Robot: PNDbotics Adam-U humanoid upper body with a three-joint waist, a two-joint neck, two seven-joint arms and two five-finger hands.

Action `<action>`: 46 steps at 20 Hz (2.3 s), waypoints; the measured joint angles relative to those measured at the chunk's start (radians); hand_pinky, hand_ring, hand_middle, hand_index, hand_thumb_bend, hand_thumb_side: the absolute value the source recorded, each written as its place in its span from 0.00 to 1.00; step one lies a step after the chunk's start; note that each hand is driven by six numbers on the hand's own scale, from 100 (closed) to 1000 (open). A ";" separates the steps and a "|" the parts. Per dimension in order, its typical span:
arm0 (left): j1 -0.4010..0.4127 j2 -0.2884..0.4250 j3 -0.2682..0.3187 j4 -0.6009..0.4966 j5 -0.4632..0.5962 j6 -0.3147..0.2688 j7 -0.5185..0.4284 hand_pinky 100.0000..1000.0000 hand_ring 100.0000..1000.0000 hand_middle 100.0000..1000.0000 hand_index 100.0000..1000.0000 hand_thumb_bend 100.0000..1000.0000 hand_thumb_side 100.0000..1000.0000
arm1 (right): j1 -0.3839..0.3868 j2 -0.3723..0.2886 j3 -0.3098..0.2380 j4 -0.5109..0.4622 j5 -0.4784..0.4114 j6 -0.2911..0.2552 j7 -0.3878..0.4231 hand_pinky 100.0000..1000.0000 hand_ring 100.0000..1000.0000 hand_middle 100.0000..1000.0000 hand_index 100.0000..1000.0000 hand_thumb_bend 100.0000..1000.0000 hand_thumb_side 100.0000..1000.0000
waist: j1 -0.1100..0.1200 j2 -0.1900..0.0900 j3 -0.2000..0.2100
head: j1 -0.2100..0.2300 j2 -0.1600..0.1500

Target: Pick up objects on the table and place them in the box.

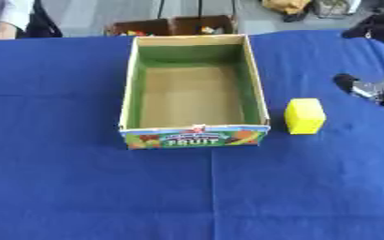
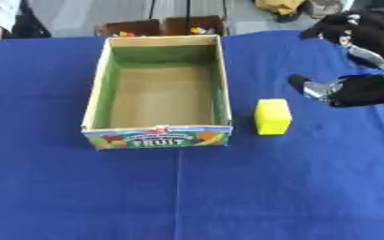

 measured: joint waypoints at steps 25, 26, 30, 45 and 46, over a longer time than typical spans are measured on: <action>0.000 0.000 -0.009 0.000 0.009 -0.001 -0.011 0.50 0.82 0.84 0.92 0.00 1.00 | -0.170 0.005 0.173 0.123 -0.135 0.059 0.305 0.68 0.85 0.80 0.98 0.45 0.41 | -0.012 0.000 0.019 | -0.026 -0.001; 0.000 0.000 -0.010 0.000 0.009 -0.001 -0.011 0.50 0.82 0.84 0.92 0.00 1.00 | -0.177 0.010 0.180 0.132 -0.129 0.058 0.310 0.68 0.84 0.79 0.98 0.46 0.42 | -0.012 0.000 0.019 | -0.027 -0.001; 0.000 -0.001 -0.010 0.000 0.011 0.000 -0.013 0.50 0.82 0.84 0.92 0.00 1.00 | -0.200 0.030 0.207 0.171 -0.115 0.055 0.326 0.68 0.84 0.79 0.98 0.45 0.43 | -0.012 0.000 0.024 | -0.032 -0.001; 0.000 -0.004 -0.012 0.000 0.017 0.002 -0.018 0.50 0.82 0.84 0.92 0.00 1.00 | -0.237 0.080 0.264 0.301 -0.044 0.043 0.313 0.65 0.83 0.76 0.94 0.41 0.44 | -0.012 0.001 0.032 | -0.038 -0.001; 0.000 -0.007 -0.013 0.000 0.017 0.002 -0.018 0.50 0.82 0.84 0.92 0.00 1.00 | -0.238 0.082 0.268 0.309 -0.040 0.041 0.312 0.64 0.83 0.76 0.93 0.41 0.43 | -0.012 0.001 0.033 | -0.039 -0.001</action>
